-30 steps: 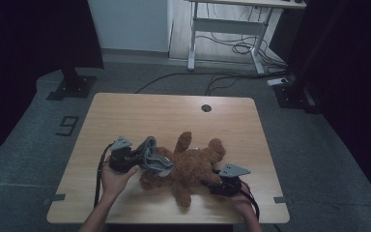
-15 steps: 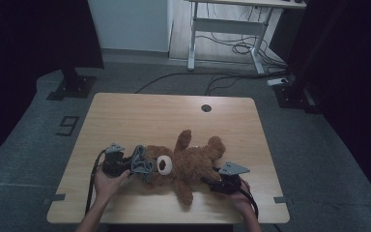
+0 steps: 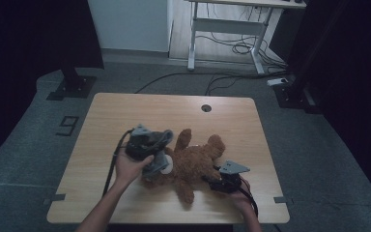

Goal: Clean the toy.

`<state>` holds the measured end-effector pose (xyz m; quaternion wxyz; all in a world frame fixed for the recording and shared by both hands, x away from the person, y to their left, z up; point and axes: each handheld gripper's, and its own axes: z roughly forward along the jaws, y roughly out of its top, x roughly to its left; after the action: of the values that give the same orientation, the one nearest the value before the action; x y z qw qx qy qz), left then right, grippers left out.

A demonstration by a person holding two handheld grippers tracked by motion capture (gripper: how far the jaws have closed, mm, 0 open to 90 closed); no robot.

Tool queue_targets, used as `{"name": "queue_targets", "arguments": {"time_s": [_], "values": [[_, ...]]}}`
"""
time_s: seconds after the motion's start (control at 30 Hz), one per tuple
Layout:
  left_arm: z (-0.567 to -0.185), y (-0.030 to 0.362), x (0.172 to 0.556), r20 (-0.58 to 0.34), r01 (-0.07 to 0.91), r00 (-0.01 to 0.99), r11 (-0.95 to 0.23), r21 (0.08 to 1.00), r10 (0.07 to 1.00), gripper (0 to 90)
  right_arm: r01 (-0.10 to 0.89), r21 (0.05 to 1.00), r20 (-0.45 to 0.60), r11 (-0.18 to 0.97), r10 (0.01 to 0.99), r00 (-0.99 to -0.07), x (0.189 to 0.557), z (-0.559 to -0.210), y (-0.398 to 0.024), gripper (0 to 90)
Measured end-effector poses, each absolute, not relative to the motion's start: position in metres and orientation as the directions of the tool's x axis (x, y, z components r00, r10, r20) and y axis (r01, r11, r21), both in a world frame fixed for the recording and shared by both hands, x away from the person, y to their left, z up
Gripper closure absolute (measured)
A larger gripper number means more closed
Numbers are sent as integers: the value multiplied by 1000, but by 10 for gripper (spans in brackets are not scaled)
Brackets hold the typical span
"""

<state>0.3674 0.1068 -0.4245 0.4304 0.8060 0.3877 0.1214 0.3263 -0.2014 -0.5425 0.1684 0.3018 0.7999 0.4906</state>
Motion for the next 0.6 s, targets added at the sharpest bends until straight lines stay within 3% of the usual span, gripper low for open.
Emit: {"name": "queue_targets", "arguments": {"time_s": [0.1,0.3,0.6], "values": [[-432,86,374,-103,524,673,-373,766,733,767,319,886,28,336,648,-761,326,-543,-202,469],[-456,90,377,-168,577,659,-349,738,733,768,317,887,25,337,649,-760,325,-543,-202,454],[-472,98,353,-185,549,664,-304,778,724,773,381,877,99,291,669,-737,318,-538,-210,212]]}}
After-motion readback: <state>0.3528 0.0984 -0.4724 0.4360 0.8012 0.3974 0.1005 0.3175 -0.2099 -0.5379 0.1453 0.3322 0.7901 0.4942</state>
